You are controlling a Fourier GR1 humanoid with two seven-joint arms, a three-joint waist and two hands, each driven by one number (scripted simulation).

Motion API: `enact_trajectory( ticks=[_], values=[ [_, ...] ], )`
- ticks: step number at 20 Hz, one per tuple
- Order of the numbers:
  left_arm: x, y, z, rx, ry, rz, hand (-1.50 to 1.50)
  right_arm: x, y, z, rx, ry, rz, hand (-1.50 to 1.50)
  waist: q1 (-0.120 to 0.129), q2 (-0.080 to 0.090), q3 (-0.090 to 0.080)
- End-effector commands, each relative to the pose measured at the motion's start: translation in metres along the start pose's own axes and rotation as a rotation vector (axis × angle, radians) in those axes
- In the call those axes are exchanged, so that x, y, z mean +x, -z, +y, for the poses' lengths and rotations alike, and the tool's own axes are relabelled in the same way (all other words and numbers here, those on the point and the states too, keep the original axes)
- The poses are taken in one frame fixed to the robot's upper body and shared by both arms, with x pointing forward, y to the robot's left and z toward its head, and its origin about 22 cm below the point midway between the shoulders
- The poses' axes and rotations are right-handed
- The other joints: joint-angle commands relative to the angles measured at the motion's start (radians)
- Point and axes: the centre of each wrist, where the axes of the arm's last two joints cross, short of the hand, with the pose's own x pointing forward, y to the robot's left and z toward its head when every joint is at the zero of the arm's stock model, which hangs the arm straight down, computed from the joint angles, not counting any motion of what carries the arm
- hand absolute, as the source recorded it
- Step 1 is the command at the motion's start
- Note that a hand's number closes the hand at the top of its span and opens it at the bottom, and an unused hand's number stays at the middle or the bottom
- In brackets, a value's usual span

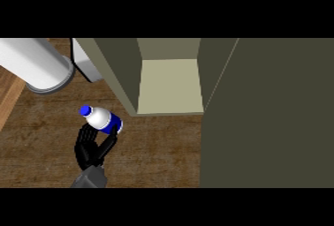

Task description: Pick up the bottled water, place it into the cabinet and close the cabinet

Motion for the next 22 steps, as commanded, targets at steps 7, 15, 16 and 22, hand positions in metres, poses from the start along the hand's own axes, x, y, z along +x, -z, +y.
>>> enact_trajectory(
  ticks=[7, 15, 16, 22],
  values=[
    [-0.007, -0.01, 0.021, -0.308, -0.095, 0.085, 1.5, 0.015, -0.003, 0.006, -0.009, 0.022, -0.033, -1.5, 0.003, -0.002, -0.003],
    [-0.006, -0.021, 0.012, -0.558, -0.13, 0.074, 1.5, 0.026, -0.004, 0.011, -0.024, 0.016, -0.031, -1.5, 0.012, -0.006, -0.002],
    [-0.004, -0.026, -0.002, -0.576, -0.146, 0.082, 1.5, 0.021, -0.004, 0.006, -0.022, 0.017, -0.027, -1.5, 0.019, -0.007, -0.001],
    [0.013, -0.026, -0.036, -0.625, -0.204, 0.123, 1.5, 0.018, -0.001, -0.004, -0.016, 0.02, -0.045, -1.5, 0.026, -0.007, 0.0]
  ],
)
